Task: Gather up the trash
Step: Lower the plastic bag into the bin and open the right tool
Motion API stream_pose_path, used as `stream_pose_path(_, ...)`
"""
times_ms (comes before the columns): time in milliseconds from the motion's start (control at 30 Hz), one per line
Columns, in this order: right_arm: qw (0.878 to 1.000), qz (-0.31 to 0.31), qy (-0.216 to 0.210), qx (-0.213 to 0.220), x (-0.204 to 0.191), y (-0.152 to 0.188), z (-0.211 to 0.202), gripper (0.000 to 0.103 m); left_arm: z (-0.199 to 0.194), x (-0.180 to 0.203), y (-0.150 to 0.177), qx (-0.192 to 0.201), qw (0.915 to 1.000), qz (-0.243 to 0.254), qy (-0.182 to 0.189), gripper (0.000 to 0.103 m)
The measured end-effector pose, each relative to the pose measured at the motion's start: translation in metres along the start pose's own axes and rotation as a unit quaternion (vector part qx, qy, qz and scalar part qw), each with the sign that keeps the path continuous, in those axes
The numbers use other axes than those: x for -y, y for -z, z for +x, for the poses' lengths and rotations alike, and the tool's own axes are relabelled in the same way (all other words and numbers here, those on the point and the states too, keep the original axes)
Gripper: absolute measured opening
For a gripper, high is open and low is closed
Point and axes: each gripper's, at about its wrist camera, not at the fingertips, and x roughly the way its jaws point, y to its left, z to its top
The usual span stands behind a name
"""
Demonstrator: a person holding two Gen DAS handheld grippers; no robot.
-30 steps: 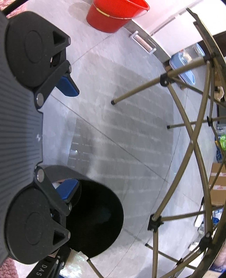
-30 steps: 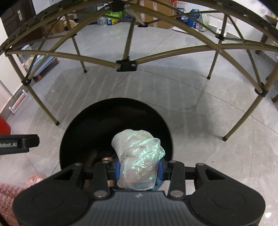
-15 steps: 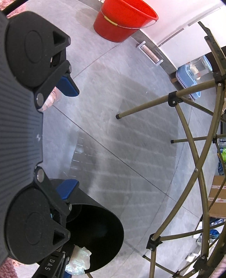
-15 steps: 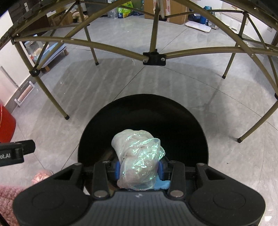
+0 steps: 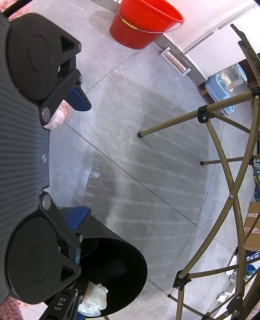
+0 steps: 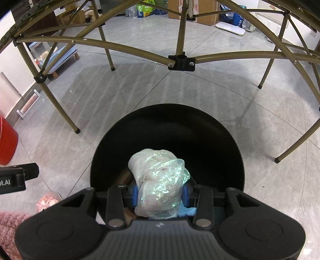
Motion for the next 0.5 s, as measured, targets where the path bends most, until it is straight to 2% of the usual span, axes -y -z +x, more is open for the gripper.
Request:
stream_pose_path(233, 1.0, 0.0, 0.001, 0.0, 0.0004, 0.0008, 0.0006, 0.039, -0.0003, 0.0034, -0.0002, -0.001, 1.0, 0.003, 0.004, 0.103)
stream_pose_path(400, 1.0, -0.001, 0.0, 0.001, 0.0007, 0.0017, 0.0, 0.045, -0.0002, 0.0053, 0.0, -0.001, 1.0, 0.005, 0.005, 0.103)
stream_pose_path(433, 1.0, -0.002, 0.001, 0.001, 0.0009, 0.0016, 0.0, 0.048, -0.0001, 0.0054, 0.0, -0.001, 1.0, 0.005, 0.004, 0.103)
stream_pose_path(500, 1.0, -0.002, -0.001, 0.002, 0.0012, 0.0015, 0.0, 0.069, 0.0, 0.0055, 0.0001, -0.001, 1.0, 0.005, 0.004, 0.103)
